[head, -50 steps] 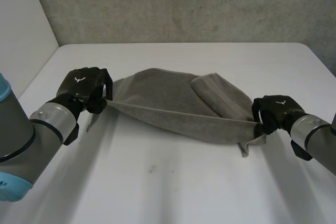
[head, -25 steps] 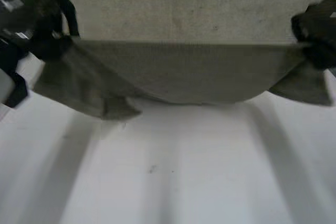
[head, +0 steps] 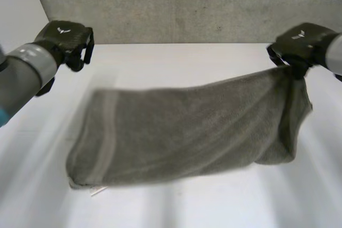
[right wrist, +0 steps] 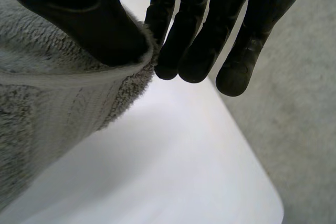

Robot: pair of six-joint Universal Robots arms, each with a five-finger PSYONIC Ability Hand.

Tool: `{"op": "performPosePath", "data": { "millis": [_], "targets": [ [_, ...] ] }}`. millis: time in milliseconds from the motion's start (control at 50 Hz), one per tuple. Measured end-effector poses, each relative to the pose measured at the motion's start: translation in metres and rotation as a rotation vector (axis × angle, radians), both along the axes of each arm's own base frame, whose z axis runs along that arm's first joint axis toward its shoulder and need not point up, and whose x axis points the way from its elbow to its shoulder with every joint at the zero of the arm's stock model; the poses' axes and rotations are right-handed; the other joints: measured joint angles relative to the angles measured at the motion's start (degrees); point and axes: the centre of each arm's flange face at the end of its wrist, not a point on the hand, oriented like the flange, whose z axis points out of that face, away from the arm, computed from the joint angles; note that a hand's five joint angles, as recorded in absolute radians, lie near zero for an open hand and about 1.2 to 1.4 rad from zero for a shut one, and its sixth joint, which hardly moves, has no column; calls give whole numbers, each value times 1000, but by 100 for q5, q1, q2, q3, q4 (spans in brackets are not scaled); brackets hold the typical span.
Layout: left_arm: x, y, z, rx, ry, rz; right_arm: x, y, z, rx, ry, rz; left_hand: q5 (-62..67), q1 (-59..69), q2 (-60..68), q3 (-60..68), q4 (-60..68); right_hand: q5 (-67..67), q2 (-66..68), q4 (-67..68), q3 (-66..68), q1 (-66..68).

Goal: Fold the towel.

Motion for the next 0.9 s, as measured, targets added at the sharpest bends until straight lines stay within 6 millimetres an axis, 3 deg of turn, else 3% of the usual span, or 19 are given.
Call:
{"op": "performPosePath", "data": {
  "millis": [80,160,240,300,340,420,520,600,700,900],
  "targets": [
    [-10,-29,12,-73,23,-2,21,-30,7,-127,-42,10,0,0,0,0,1,0,0,0,0,1],
    [-19,-46,61,-244,116,-6,37,-54,51,-388,-170,-15,1,0,0,0,1,0,0,0,0,1],
    [-20,-38,116,-397,248,-16,38,-54,104,-604,-312,-28,1,0,0,0,2,0,0,0,0,1],
    [-17,-28,138,-441,317,-24,37,-47,123,-654,-366,-23,2,0,0,0,2,12,0,0,0,1],
    [-15,-22,142,-435,348,-28,37,-41,123,-632,-377,-16,2,0,1,0,2,14,0,0,0,1],
    [-14,-16,122,-352,360,-30,40,-34,99,-504,-349,-6,-198,-64,-241,-233,-241,14,0,0,0,1],
    [-16,-11,73,-201,326,-30,41,-19,64,-349,-289,18,-2657,-2578,-2684,-2668,-2684,14,0,0,0,2],
    [-21,-4,38,-112,299,-44,40,-6,50,-301,-262,51,-3695,-3595,-3741,-3734,-3700,14,0,0,0,2],
    [-31,6,9,-53,286,-102,38,9,50,-318,-259,88,-4630,-4483,-4627,-4614,-4635,14,0,0,0,1],
    [-64,26,-4,12,402,-259,31,46,87,-434,-287,125,-4929,-4783,-4924,-4910,-4912,14,0,0,0,2]
  ]
}}
